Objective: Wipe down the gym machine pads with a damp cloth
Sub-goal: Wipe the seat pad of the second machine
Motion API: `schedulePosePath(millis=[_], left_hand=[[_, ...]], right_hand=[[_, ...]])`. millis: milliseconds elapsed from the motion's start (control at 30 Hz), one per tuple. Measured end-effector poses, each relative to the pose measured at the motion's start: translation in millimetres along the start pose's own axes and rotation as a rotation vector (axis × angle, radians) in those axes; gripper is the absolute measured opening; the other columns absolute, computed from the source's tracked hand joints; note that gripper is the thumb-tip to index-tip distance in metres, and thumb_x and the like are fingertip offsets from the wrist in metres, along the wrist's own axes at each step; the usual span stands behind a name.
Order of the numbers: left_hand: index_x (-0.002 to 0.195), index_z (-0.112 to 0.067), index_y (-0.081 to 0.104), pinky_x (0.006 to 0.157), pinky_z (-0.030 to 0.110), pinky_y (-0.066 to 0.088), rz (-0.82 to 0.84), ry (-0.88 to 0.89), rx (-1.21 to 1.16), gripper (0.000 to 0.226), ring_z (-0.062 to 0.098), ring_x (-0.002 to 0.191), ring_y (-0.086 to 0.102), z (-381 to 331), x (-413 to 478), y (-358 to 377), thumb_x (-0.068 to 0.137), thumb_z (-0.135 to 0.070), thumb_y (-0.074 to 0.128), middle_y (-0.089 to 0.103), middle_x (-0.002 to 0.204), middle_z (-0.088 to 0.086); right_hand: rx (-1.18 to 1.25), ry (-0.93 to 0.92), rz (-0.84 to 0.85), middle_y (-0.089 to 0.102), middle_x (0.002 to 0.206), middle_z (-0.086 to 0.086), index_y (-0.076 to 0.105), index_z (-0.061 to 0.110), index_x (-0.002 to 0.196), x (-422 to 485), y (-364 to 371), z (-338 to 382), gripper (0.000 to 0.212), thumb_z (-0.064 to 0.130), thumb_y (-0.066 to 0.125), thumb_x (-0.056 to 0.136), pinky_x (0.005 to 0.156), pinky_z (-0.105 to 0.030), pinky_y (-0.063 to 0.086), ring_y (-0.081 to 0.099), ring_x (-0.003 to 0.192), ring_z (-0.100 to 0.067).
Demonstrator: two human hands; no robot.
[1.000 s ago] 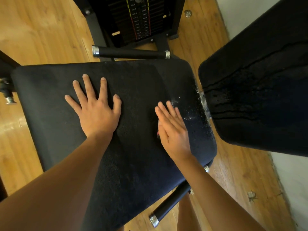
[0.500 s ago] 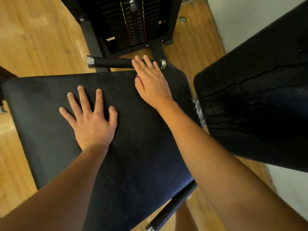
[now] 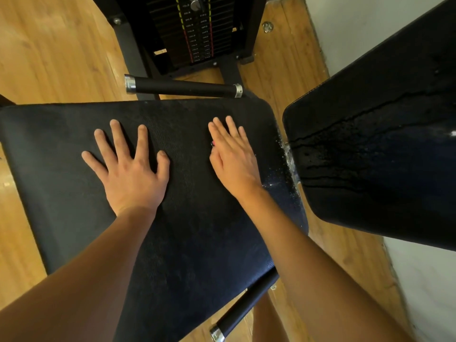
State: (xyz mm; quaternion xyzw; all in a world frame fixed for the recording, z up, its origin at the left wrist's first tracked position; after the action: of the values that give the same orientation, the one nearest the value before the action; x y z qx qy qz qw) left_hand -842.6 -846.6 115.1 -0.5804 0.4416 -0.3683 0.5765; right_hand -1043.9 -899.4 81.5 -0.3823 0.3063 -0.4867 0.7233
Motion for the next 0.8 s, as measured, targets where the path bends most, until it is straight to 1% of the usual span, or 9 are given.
schedulePosePath(millis=[100, 167, 300, 433, 600, 700, 800], left_hand=[[0.16, -0.026, 0.03, 0.12, 0.069, 0.0, 0.005, -0.003, -0.006, 0.064, 0.043, 0.155, 0.002, -3, -1, 0, 0.101, -0.053, 0.033, 0.01, 0.17, 0.015], [0.159, -0.026, 0.03, 0.12, 0.069, 0.0, 0.004, -0.005, -0.006, 0.064, 0.043, 0.155, 0.002, -3, 0, 0, 0.101, -0.052, 0.034, 0.01, 0.17, 0.015], [0.159, -0.027, 0.03, 0.12, 0.069, 0.001, -0.003, -0.009, 0.013, 0.064, 0.043, 0.155, 0.004, -3, 1, 1, 0.101, -0.053, 0.033, 0.011, 0.17, 0.015], [0.159, -0.027, 0.03, 0.12, 0.069, 0.002, -0.008, -0.002, 0.026, 0.064, 0.043, 0.155, 0.004, 0, 2, 2, 0.101, -0.053, 0.034, 0.011, 0.17, 0.014], [0.16, -0.028, 0.029, 0.121, 0.069, 0.001, -0.003, -0.005, 0.021, 0.063, 0.042, 0.155, 0.003, -1, 1, 1, 0.102, -0.054, 0.033, 0.01, 0.17, 0.014], [0.159, -0.027, 0.03, 0.12, 0.069, 0.0, -0.014, 0.003, 0.001, 0.063, 0.044, 0.155, 0.003, 0, 2, 1, 0.102, -0.053, 0.034, 0.01, 0.17, 0.015], [0.158, -0.027, 0.03, 0.12, 0.069, 0.001, -0.027, 0.009, -0.002, 0.061, 0.044, 0.155, 0.004, 0, 1, 4, 0.102, -0.052, 0.036, 0.012, 0.17, 0.015]], right_hand=[[-0.069, 0.013, 0.021, 0.034, 0.165, -0.004, 0.034, 0.013, 0.158, 8, 3, 1, 0.056, 0.025, 0.03, 0.103, 0.129, -0.042, 0.009, 0.017, 0.157, -0.024], [-0.089, 0.013, 0.029, 0.031, 0.166, -0.003, 0.032, 0.014, 0.159, 22, 4, 3, 0.057, 0.023, 0.032, 0.103, 0.129, -0.041, 0.007, 0.014, 0.157, -0.024], [-0.042, 0.023, 0.003, 0.032, 0.166, -0.004, 0.032, 0.012, 0.159, 54, 3, 4, 0.055, 0.017, 0.041, 0.104, 0.128, -0.041, 0.006, 0.015, 0.157, -0.025], [-0.008, 0.056, 0.001, 0.03, 0.166, -0.006, 0.03, 0.012, 0.159, 69, 2, 5, 0.056, 0.016, 0.042, 0.105, 0.128, -0.041, 0.01, 0.014, 0.157, -0.025], [0.0, 0.067, -0.01, 0.03, 0.167, -0.006, 0.029, 0.011, 0.16, 35, 3, 7, 0.056, 0.016, 0.042, 0.105, 0.125, -0.037, 0.007, 0.013, 0.157, -0.025], [-0.02, 0.058, -0.011, 0.032, 0.165, -0.005, 0.031, 0.012, 0.159, -4, 4, 7, 0.056, 0.017, 0.044, 0.104, 0.126, -0.039, 0.007, 0.014, 0.157, -0.025], [-0.031, 0.068, -0.014, 0.032, 0.165, -0.005, 0.031, 0.012, 0.159, -25, 7, 7, 0.057, 0.018, 0.04, 0.103, 0.128, -0.041, 0.007, 0.013, 0.157, -0.024]])
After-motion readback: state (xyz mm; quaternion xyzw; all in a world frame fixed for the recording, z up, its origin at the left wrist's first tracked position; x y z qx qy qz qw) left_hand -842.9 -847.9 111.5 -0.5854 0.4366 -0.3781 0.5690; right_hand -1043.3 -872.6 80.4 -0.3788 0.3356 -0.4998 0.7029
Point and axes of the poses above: each hand's wrist, its own x-axis towards the middle knuckle, its own y-axis out of the palm, z = x × y, the point moved 1 cm from there along x, towards the middle knuckle
